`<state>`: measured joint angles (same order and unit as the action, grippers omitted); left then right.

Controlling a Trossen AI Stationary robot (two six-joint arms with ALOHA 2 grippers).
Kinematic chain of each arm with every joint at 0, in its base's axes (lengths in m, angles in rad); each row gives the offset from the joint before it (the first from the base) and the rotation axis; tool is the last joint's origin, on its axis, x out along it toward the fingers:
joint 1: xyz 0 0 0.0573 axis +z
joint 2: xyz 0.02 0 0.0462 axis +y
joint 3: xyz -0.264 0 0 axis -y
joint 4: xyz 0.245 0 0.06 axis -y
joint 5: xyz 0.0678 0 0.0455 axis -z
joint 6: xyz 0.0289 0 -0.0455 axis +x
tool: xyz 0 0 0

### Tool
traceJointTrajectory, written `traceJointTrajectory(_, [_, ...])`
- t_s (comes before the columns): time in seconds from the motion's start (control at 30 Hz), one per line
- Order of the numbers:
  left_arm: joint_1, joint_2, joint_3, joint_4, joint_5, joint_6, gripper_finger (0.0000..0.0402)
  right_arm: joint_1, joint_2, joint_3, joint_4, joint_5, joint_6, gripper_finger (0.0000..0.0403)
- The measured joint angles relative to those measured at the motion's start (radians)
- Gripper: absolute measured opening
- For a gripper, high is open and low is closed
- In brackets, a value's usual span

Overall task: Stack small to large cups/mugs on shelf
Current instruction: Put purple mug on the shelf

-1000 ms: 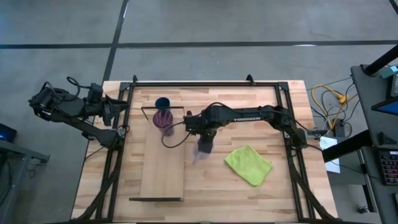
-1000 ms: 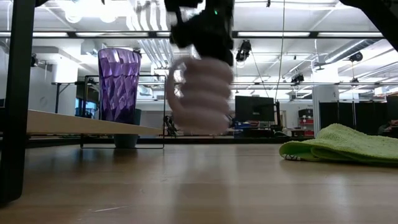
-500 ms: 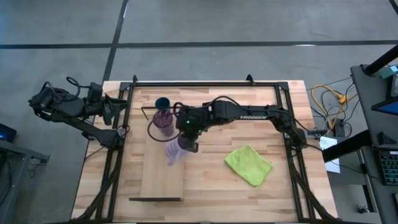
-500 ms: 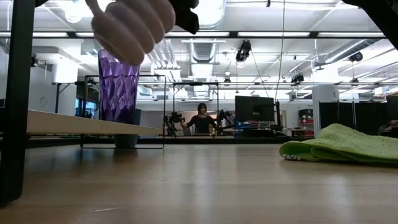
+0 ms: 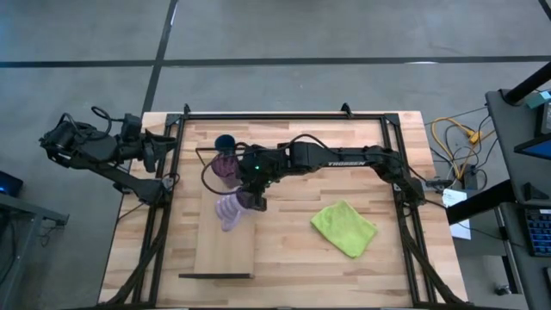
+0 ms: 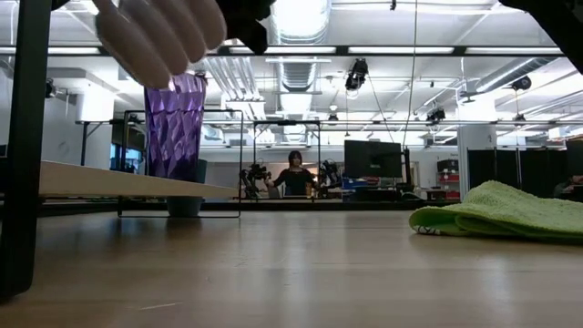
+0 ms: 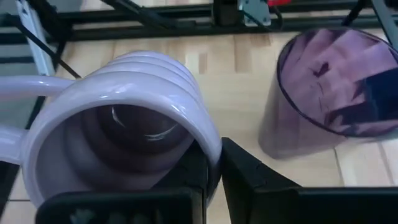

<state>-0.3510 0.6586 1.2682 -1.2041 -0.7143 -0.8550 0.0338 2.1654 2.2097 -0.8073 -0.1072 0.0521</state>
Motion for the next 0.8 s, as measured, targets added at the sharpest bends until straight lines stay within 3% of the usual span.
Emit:
traceJointTrajectory(0.43, [0.0,0.02,-0.001,0.0,-0.007,-0.002,0.01,-0.016,-0.001,-0.071,0.079,-0.004,-0.008,0.002])
traceJointTrajectory(0.63, [0.0,0.022,-0.001,0.005,-0.027,-0.002,0.01,-0.015,-0.002,-0.07,0.208,-0.026,-0.008,0.002])
traceJointTrajectory(0.8, [0.0,0.02,-0.001,0.019,-0.029,-0.002,0.01,-0.017,-0.002,-0.071,0.174,-0.017,-0.009,0.002])
